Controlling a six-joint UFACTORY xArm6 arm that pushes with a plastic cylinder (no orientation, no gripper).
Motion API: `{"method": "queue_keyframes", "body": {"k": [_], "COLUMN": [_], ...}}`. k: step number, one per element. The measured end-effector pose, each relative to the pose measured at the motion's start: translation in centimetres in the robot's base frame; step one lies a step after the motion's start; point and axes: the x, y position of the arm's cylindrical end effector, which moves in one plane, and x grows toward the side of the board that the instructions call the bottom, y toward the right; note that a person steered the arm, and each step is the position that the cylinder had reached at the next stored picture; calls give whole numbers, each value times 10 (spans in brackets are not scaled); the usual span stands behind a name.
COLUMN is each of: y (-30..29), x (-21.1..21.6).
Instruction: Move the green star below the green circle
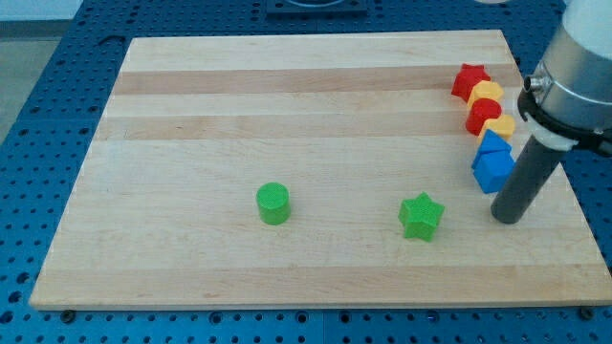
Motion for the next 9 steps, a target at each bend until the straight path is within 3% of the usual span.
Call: {"method": "queue_keyframes", "body": {"k": [3,5,6,7,9], "y": [-149,-69,-75,-114,-202], "x": [-4,4,30,37,13]}}
